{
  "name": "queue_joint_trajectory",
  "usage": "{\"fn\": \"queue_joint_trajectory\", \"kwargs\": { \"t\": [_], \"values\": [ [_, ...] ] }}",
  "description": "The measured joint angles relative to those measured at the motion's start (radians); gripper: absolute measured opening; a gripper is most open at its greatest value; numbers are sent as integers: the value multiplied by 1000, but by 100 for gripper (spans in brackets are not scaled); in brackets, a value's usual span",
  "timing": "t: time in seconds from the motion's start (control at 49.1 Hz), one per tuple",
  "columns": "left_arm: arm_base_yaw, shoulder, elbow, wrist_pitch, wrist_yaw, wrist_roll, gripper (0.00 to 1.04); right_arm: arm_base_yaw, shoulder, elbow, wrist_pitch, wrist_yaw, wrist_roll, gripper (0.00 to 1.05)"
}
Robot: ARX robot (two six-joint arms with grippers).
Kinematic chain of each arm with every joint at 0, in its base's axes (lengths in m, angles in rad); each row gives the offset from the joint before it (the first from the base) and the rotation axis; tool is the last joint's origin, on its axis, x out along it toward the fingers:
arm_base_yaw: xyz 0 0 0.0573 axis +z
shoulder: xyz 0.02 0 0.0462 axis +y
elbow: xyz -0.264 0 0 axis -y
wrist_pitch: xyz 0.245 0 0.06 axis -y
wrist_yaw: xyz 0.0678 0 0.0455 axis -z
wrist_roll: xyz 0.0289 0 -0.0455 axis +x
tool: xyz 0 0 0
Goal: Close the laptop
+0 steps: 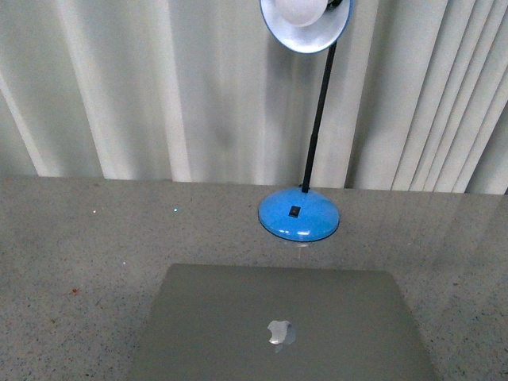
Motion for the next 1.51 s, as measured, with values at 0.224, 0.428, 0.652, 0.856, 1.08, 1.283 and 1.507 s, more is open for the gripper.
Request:
{"fn": "queue_joint_trajectory", "kwargs": {
  "t": [0.224, 0.428, 0.652, 0.856, 1.08, 1.283, 1.507],
  "values": [
    [-58, -130, -254, 371, -232, -307, 4, 125, -161, -154, -2, 108, 68, 3],
    [-137, -234, -365, 372, -301, -332, 4, 126, -261, -260, 0, 115, 74, 3],
    [-137, -331, -431, 343, -304, -341, 4, 126, -352, -320, -31, 115, 75, 3],
    [-137, -407, -465, 301, -304, -344, 4, 126, -430, -352, -75, 115, 75, 3],
    [-137, -505, -496, 234, -304, -344, 4, 126, -520, -380, -137, 115, 76, 3],
    [-138, -556, -509, 227, -304, -346, 4, 126, -573, -413, -144, 115, 77, 3],
    [-138, -635, -509, 151, -304, -346, 4, 126, -645, -413, -215, 115, 77, 3]
  ]
}}
